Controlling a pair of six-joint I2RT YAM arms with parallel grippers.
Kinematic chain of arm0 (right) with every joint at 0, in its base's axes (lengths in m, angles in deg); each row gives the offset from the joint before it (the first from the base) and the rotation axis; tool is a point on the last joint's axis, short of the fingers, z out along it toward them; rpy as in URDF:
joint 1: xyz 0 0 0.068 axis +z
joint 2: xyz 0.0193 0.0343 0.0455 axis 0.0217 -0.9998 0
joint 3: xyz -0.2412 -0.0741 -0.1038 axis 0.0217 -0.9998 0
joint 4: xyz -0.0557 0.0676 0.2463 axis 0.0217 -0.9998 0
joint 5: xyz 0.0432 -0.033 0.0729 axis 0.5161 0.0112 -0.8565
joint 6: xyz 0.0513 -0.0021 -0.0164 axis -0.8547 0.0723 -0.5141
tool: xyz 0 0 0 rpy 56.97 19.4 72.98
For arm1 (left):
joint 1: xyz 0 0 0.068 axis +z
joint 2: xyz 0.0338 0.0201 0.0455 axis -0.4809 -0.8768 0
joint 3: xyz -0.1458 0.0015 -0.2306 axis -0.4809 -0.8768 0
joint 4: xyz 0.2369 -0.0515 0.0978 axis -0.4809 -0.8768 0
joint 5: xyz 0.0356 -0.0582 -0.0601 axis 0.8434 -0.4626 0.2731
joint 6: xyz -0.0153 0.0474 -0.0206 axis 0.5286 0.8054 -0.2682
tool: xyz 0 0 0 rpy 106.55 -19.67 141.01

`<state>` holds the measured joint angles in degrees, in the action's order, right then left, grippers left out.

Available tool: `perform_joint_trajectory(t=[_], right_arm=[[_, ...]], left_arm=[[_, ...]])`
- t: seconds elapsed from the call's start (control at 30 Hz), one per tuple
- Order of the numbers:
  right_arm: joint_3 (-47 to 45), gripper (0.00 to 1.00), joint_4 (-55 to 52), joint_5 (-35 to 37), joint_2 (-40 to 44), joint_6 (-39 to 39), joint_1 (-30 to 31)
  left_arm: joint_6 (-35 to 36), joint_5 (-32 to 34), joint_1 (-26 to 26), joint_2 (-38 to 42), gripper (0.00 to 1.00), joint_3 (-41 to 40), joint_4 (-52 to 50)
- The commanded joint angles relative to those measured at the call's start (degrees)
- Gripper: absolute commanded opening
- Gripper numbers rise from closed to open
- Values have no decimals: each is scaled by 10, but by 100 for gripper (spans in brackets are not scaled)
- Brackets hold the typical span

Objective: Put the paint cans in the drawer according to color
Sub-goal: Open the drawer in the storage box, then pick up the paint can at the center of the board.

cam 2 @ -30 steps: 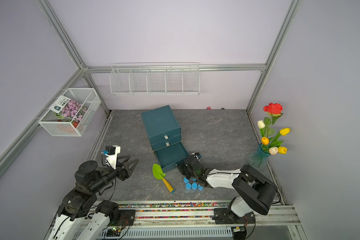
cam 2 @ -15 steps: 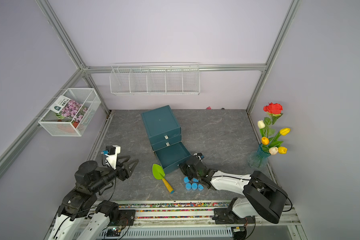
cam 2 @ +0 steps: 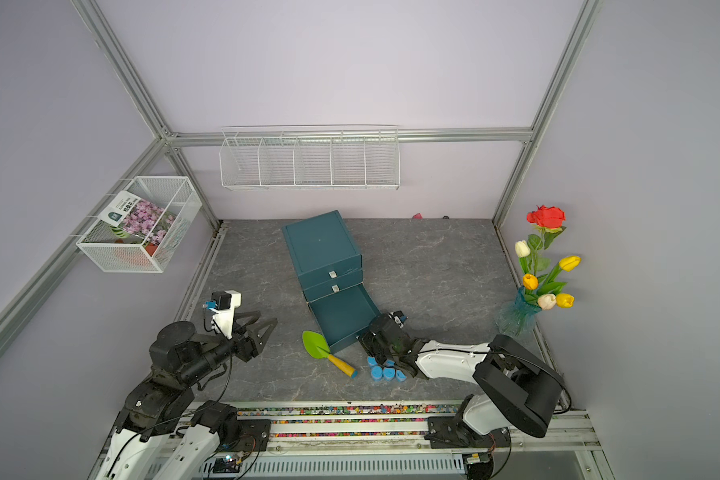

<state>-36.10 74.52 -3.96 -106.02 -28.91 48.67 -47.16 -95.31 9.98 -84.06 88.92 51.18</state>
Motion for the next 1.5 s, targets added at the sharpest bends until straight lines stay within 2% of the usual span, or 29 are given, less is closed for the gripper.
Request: perform_joint_trajectory(t=[0.0,0.33,0.47,0.57,0.63,0.73,0.83,0.97,1.03,1.13,1.23,1.47], right_arm=[[15,0,16,1,-7,3,4],[26,0,8,-11,-23,2,5],[29,29,-18,-7,-13,2,4],[40,39,-66,7,21,17,3],[58,44,-121,18,49,33,1],[84,45,-207,34,98,64,-3],[142,46,-382,67,142,109,-11],[218,50,-631,52,154,180,-60],[227,54,-691,36,154,223,-80],[214,58,-704,-1,157,272,-94],[200,58,-663,-37,144,295,-95],[224,58,-653,-69,39,336,-95]], left_arm=[[0,-7,-2,5,64,-2,1],[0,-5,-1,5,64,-2,2],[0,-5,-1,5,64,-2,2],[-1,-7,-1,4,64,-2,2],[-1,-7,-1,4,64,-2,2],[0,-8,-1,3,64,-1,3],[0,-7,-1,4,64,-2,1],[0,-5,-1,3,64,-2,0],[0,-5,-1,2,64,-2,1],[0,-5,-1,3,64,-2,1],[0,-5,-1,3,65,-2,1],[0,-5,-1,2,64,-1,0]])
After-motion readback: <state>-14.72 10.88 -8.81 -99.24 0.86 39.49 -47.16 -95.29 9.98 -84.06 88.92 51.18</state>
